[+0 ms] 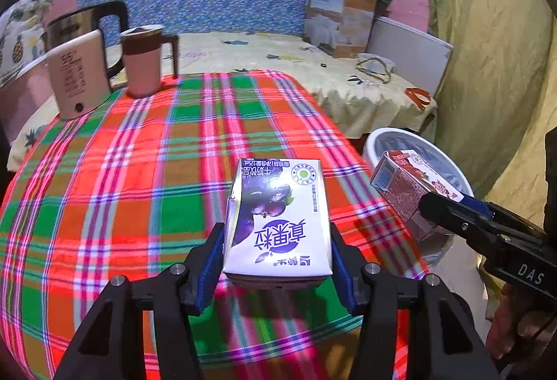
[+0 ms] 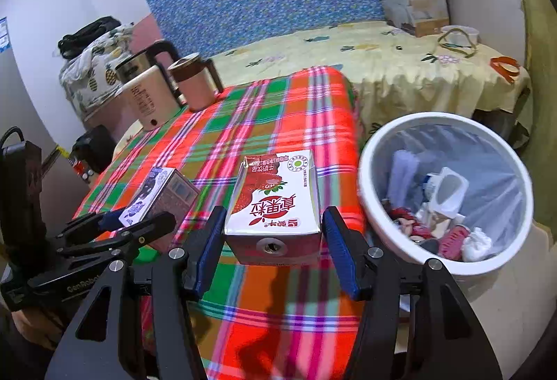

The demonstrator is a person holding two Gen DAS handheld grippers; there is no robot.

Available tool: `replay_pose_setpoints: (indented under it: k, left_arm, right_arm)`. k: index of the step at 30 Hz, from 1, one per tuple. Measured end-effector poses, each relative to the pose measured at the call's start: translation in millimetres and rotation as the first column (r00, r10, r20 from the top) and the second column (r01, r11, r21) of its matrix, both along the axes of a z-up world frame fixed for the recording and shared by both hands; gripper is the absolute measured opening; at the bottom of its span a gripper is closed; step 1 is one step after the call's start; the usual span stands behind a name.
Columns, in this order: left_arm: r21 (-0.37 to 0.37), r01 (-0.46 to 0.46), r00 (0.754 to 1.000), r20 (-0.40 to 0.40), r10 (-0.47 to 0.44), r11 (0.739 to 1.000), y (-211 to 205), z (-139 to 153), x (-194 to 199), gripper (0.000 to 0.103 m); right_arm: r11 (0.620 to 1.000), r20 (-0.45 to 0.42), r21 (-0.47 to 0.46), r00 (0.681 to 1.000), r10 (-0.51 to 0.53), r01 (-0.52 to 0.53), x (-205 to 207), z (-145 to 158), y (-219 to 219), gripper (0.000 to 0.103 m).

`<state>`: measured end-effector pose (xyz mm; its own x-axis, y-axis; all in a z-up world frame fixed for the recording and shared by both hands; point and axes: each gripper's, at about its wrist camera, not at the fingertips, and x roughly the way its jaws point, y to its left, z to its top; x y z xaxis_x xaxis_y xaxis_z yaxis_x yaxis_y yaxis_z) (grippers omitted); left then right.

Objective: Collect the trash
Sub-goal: 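Carry the purple carton with the left gripper while the right carries the red carton over the bin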

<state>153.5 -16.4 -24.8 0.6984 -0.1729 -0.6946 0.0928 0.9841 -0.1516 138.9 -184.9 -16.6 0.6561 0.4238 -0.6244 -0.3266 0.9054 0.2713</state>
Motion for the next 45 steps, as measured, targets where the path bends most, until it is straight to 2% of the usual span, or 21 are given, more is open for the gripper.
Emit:
replay_pose_setpoints:
  k: [12,24,45]
  left_arm:
    - [0.021,0.099,0.995,0.012,-0.099,0.995,-53.0,7.1,15.0,0.055]
    - [0.029,0.207,0.978,0.016,-0.207,0.978,-106.0,8.6,38.3,0.055]
    - [0.013,0.332,0.943,-0.027,-0.331,0.943,-160.7,-9.4,82.9,0.055]
  right_arm:
    - [0.994,0.011,0.01,0.994,-0.105,0.105,-3.0,0.3,-50.9,0.058]
    - [0.982,0.009,0.006,0.982,-0.19,0.19,-3.3,-2.0,-88.9,0.058]
    - [0.958,-0.046,-0.029,0.957,-0.285,0.284,11.0,-18.2,-124.5,0.058]
